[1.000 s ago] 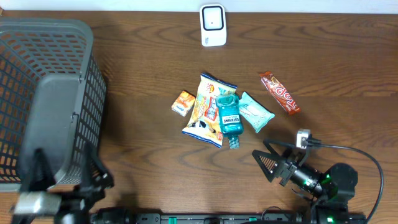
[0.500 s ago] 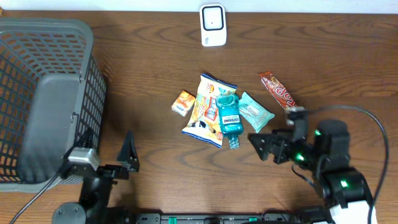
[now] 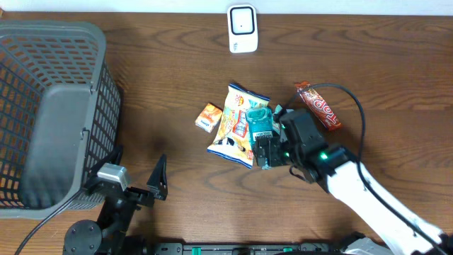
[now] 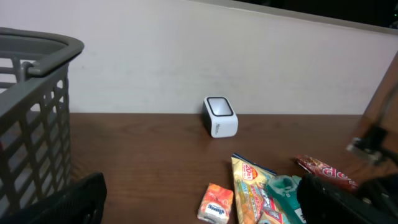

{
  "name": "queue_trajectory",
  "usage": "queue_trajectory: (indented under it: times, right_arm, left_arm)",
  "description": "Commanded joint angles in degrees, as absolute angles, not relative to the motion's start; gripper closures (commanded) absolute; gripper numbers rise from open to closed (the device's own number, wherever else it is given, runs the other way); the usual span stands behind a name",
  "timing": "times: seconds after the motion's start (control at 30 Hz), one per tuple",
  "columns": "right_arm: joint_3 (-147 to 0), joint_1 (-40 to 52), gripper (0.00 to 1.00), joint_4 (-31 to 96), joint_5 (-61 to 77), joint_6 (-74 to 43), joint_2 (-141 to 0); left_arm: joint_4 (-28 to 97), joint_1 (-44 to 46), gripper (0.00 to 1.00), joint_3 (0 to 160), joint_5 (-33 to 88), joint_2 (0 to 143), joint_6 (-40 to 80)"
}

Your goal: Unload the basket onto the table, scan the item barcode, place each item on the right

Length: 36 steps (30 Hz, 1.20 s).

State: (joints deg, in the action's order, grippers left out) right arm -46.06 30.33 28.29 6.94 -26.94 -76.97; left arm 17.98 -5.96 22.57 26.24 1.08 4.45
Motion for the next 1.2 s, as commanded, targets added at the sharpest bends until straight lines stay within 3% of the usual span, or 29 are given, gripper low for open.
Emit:
queue_trajectory:
  times: [0.0, 0.4, 0.8, 1.17]
  right_arm:
    - [-51.42, 30.85, 0.12, 29.10, 3.55, -29.32, -80.01]
    - [-53.04, 30.85, 0.06, 26.04, -3.46, -27.33, -82.30]
    - [-53.06, 30.87, 0.05, 22.85, -3.49, -26.06, -92.14]
    - [-53.32, 30.85, 0.06, 22.57, -2.55, -25.63, -93.86]
  left_arm:
    - [17.98, -6.09, 0.02, 22.70, 27.40, 2.92, 3.73]
    - [16.14, -6.09, 0.02, 22.65, 27.40, 16.12, 4.93]
    - [16.29, -6.09, 0.02, 22.65, 24.43, 15.35, 4.97]
    - [26.26, -6.09, 0.02, 22.65, 21.43, 4.49, 4.49]
